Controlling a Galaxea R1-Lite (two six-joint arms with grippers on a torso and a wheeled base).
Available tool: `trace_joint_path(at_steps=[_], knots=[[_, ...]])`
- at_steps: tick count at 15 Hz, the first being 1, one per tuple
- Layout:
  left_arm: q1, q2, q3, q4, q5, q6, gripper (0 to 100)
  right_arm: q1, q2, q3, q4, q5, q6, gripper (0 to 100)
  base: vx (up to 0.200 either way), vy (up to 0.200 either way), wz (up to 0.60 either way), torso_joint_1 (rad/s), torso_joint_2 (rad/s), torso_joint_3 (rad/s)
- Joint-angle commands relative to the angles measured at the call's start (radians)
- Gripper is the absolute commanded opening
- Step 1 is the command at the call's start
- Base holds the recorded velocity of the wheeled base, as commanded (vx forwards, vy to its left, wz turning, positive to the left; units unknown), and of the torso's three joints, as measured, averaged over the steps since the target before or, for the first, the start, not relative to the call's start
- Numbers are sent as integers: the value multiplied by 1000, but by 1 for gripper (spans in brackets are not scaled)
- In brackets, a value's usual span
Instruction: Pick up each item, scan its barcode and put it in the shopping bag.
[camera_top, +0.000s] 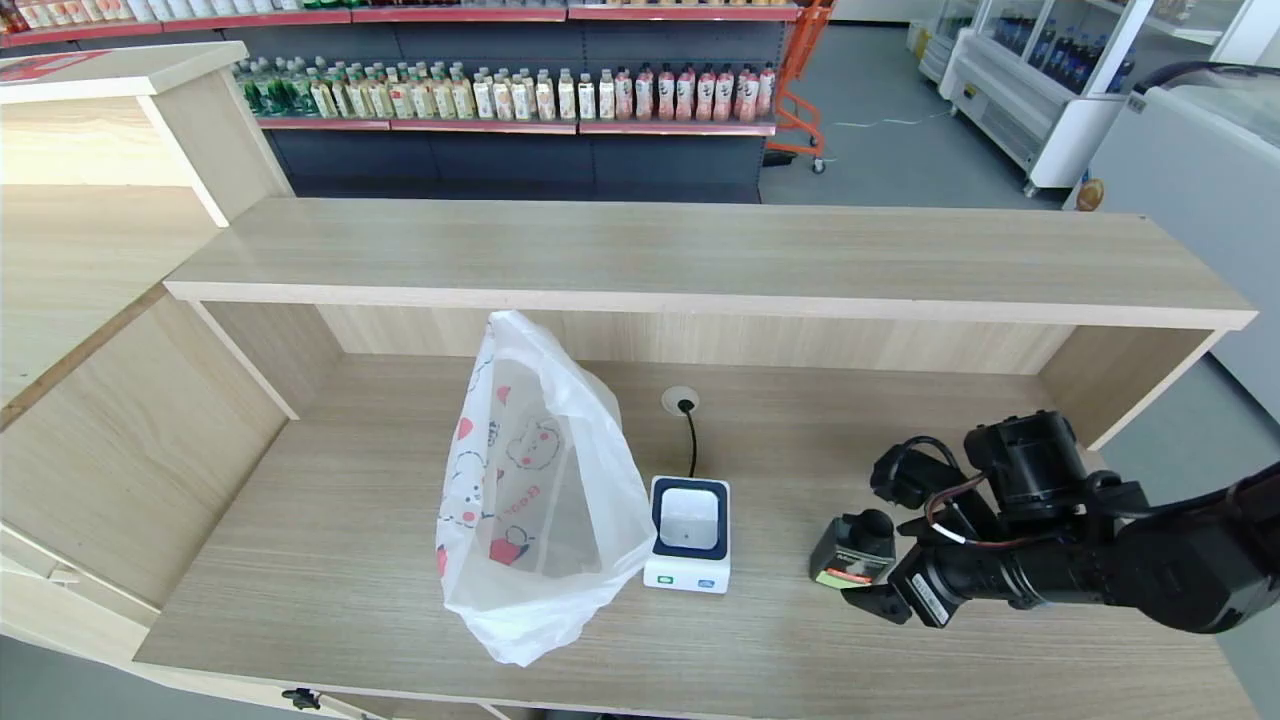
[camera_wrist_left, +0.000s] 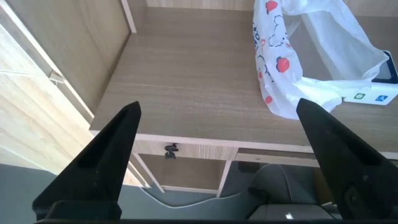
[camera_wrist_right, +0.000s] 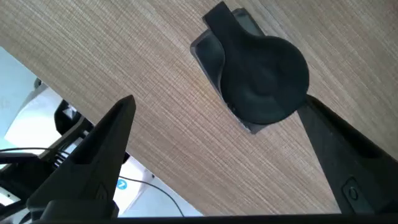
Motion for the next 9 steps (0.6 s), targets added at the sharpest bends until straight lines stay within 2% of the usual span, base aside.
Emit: trace_joint_path(at_steps=[1, 9], knots=[[0, 0, 0, 0, 0, 0, 100, 23, 89, -22, -17, 5, -12, 100, 0, 0, 0, 0, 0, 0], [0, 0, 0, 0, 0, 0, 100, 79, 226, -140, -117, 10, -29, 100, 0, 0, 0, 0, 0, 0]])
